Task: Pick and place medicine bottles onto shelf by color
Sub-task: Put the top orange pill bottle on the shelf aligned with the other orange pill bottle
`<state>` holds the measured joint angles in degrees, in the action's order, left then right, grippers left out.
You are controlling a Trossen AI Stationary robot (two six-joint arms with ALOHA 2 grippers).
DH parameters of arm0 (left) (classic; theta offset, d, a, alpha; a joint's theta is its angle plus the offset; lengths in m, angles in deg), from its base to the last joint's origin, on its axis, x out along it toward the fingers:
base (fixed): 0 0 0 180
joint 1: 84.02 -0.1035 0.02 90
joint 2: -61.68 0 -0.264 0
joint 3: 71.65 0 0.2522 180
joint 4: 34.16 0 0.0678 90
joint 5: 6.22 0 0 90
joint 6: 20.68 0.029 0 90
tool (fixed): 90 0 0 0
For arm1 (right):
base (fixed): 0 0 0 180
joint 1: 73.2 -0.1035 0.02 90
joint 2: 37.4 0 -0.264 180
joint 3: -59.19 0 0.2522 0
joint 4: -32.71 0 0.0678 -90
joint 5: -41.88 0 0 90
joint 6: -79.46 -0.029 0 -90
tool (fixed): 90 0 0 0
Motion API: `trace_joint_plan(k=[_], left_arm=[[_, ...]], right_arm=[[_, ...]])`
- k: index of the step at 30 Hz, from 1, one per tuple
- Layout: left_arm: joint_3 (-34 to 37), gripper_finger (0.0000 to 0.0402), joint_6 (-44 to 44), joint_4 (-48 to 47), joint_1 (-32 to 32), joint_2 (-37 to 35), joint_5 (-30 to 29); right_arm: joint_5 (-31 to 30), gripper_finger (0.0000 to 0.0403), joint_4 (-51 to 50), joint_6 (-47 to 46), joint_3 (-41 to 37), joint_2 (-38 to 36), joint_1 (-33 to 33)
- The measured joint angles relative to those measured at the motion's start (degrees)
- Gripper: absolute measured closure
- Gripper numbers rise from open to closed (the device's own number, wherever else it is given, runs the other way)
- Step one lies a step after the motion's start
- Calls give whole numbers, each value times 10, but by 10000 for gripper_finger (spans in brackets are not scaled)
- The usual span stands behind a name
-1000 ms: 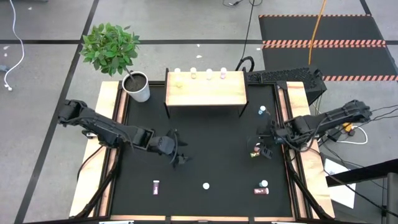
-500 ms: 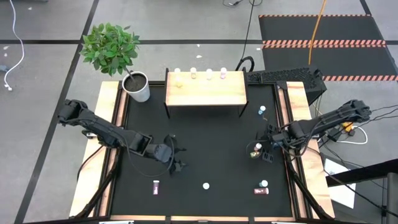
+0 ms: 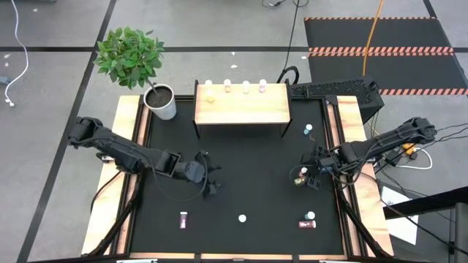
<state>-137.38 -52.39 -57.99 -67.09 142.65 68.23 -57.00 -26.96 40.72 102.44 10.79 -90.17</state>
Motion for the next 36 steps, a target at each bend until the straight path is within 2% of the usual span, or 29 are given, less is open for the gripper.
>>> trace_joint_plan(k=[8,22,30,33,36], left_arm=[[0,46,38,53,-42,0,-1],[0,46,70,73,-95,0,10],[0,46,78,110,-108,0,21],[0,46,88,140,-115,0,23],[0,46,88,152,-124,3,54]], right_arm=[[0,220,12,17,0,-11,1],[-1,287,9,12,0,-11,1],[1,289,23,4,3,-11,1],[1,289,33,21,28,-10,10],[1,289,35,52,69,-4,35]])
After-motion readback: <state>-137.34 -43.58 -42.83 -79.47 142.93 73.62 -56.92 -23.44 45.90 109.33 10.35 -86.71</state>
